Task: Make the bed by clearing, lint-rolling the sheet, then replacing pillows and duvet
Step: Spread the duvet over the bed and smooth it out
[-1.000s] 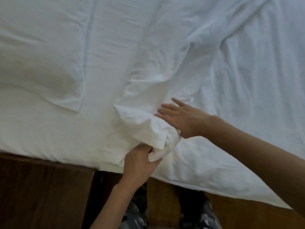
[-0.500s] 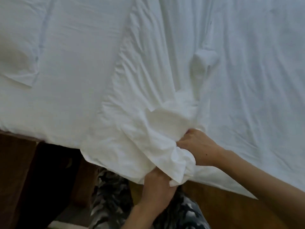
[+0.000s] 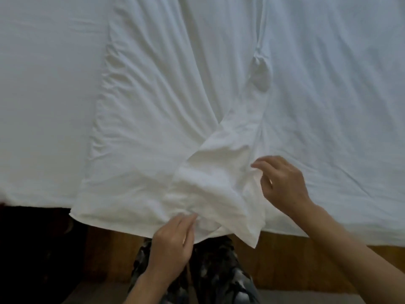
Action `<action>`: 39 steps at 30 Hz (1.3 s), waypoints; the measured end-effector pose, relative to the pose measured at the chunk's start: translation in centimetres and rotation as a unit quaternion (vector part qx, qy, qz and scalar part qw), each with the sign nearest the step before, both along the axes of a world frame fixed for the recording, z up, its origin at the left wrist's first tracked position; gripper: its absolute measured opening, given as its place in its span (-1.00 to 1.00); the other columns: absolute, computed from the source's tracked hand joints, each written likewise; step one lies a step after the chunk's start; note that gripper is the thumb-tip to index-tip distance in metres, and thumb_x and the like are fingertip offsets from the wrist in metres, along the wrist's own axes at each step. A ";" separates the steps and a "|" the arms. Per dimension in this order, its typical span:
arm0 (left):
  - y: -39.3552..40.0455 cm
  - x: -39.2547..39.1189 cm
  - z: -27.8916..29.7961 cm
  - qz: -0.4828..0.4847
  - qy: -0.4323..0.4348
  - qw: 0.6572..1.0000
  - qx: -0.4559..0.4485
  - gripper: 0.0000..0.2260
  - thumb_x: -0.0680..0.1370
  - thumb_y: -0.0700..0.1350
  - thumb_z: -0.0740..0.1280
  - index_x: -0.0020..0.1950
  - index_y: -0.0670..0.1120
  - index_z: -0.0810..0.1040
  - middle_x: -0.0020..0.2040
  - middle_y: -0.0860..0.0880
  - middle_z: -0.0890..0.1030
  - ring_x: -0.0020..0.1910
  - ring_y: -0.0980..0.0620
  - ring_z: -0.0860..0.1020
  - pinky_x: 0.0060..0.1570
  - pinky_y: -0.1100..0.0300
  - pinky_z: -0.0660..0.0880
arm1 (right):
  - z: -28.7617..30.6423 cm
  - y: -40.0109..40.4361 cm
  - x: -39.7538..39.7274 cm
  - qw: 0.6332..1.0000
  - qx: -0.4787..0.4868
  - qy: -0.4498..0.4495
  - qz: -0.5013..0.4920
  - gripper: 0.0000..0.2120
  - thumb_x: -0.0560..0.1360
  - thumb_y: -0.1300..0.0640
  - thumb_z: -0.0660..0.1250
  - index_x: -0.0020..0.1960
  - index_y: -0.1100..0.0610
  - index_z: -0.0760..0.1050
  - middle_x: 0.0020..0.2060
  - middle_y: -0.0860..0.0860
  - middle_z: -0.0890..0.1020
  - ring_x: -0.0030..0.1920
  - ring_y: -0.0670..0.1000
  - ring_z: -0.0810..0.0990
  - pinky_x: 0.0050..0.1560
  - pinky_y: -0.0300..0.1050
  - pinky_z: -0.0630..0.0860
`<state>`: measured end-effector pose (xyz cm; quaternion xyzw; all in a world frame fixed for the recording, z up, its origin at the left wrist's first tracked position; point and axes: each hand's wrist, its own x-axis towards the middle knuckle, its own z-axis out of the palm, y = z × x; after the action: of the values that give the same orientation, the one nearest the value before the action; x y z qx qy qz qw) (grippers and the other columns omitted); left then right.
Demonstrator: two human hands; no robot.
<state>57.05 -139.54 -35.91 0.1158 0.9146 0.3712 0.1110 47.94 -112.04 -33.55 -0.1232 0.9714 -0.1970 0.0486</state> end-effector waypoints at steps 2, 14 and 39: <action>-0.3 -2.9 0.7 0.121 0.034 0.991 -0.033 -0.74 0.54 -0.12 0.23 0.18 -0.13 0.57 0.02 -0.05 0.62 -0.02 0.00 0.58 -0.12 0.19 0.54 | -0.2 -1.9 -2.4 0.999 -0.001 0.038 -0.022 -0.49 0.28 0.40 0.16 0.19 0.22 0.54 0.12 0.13 0.60 0.14 0.09 0.51 0.05 -0.12 0.50; 9.4 -7.6 2.1 0.009 -0.285 0.958 0.034 -0.92 0.61 0.00 0.26 0.03 0.03 0.50 -0.10 0.02 0.60 -0.11 0.00 0.56 -0.16 0.11 0.41 | -0.4 -2.3 -5.4 0.920 0.223 -0.234 0.223 -0.83 0.34 0.28 0.22 -0.20 0.04 0.32 -0.35 -0.01 0.55 -0.29 0.10 0.49 -0.03 -0.11 0.21; 7.1 -15.3 -2.9 0.115 0.062 0.987 -0.099 -0.65 0.54 -0.16 0.23 0.32 -0.18 0.50 0.31 -0.21 0.49 0.31 -0.15 0.39 0.31 0.05 0.32 | -4.2 4.1 0.7 0.980 0.061 -0.040 -0.185 -0.61 0.53 0.06 0.27 0.33 0.17 0.47 0.25 0.20 0.52 0.24 0.22 0.48 0.25 0.09 0.42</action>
<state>41.80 -132.39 -38.82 0.0214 0.9591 0.2815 0.0218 48.65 -107.91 -37.71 0.0698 0.9849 -0.1477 0.0574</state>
